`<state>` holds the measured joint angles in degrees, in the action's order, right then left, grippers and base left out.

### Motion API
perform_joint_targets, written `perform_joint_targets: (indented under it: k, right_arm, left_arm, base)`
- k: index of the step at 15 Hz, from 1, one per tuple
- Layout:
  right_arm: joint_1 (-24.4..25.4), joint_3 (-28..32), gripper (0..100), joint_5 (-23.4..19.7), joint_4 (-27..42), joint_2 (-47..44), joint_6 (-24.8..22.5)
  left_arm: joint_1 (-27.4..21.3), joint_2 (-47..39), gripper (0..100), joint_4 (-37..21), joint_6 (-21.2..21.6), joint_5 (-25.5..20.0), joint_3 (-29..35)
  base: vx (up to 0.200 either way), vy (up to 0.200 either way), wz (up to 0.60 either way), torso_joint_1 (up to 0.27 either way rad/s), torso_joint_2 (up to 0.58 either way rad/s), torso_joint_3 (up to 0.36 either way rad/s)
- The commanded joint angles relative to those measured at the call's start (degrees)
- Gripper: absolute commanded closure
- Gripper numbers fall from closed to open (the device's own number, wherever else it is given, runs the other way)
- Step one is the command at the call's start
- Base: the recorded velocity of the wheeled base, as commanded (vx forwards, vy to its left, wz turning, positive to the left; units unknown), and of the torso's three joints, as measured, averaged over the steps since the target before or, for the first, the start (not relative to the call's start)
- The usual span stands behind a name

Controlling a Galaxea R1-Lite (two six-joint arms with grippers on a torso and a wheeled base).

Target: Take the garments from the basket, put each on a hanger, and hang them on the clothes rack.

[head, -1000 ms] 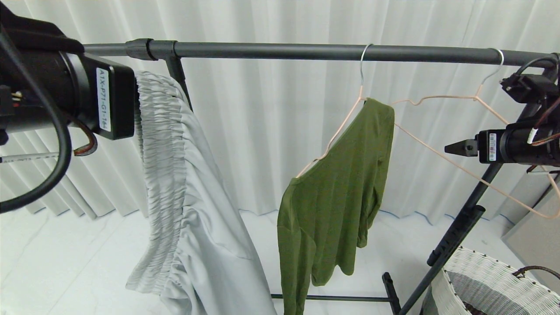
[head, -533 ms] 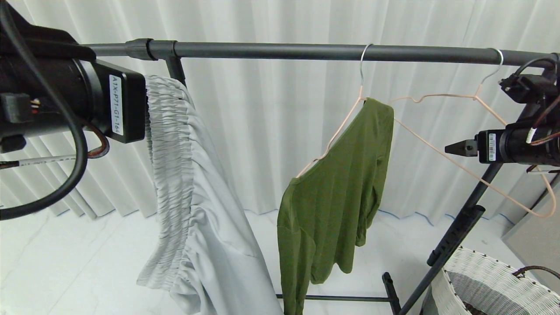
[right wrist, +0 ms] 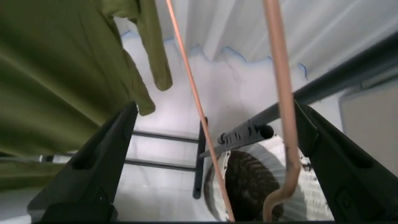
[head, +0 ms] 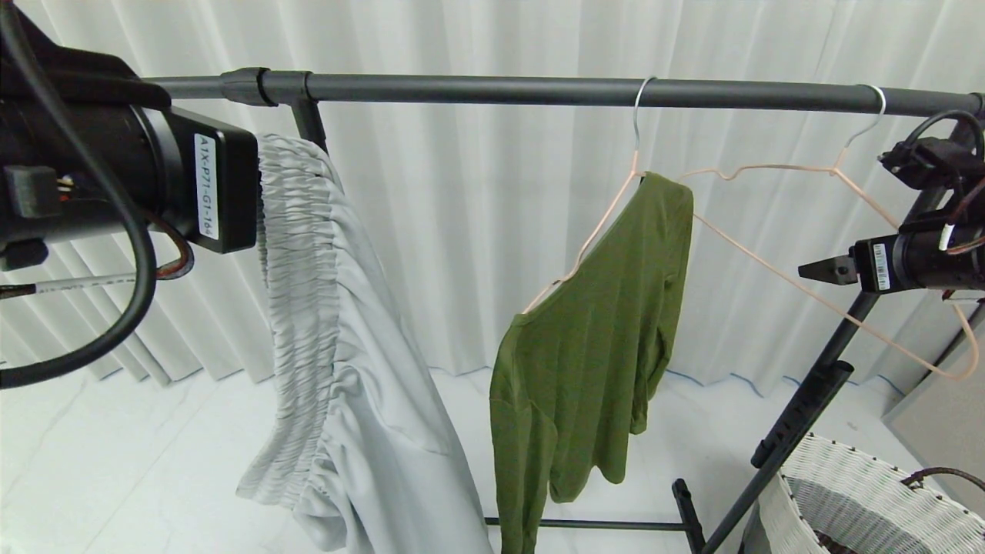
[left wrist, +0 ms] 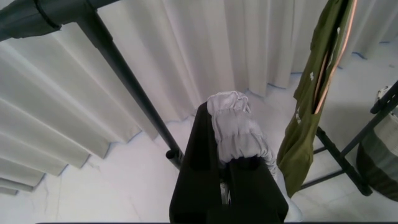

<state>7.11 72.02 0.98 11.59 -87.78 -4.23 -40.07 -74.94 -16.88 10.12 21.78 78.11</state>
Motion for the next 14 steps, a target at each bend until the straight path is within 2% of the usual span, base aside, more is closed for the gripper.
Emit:
perform_joint_targets:
  k: [1,2,3,7,14]
  right_arm:
    - [-0.34,0.05,0,-0.27,-0.17,-0.63,-0.16]
    - [-0.34,0.05,0,-0.45,-0.43,-0.99,-0.16]
    - [-0.43,0.05,100,-1.33,-0.43,-1.25,-0.16]
    - [-0.34,1.02,100,-4.67,-0.17,-1.16,0.19]
    - [-0.34,1.02,100,-4.84,-0.34,-0.72,0.89]
  left_arm:
    - [-0.01,-0.12,100,0.01,-0.01,0.01,-0.06]
    - [-0.01,-0.12,100,0.01,-0.01,0.01,-0.06]
    - [-0.01,-0.12,100,0.01,-0.01,0.01,-0.06]
    - [-0.01,-0.21,100,0.01,-0.01,0.01,-0.06]
    - [-0.01,-0.74,100,0.01,-0.10,0.01,0.03]
  base:
    - [0.000,0.000,0.00,0.000,0.00,0.000]
    - [0.000,0.000,0.00,0.000,0.00,0.000]
    - [0.000,0.000,0.00,0.000,0.00,0.000]
    - [0.000,0.000,0.00,0.000,0.00,0.000]
    - [0.000,0.000,0.00,0.000,0.00,0.000]
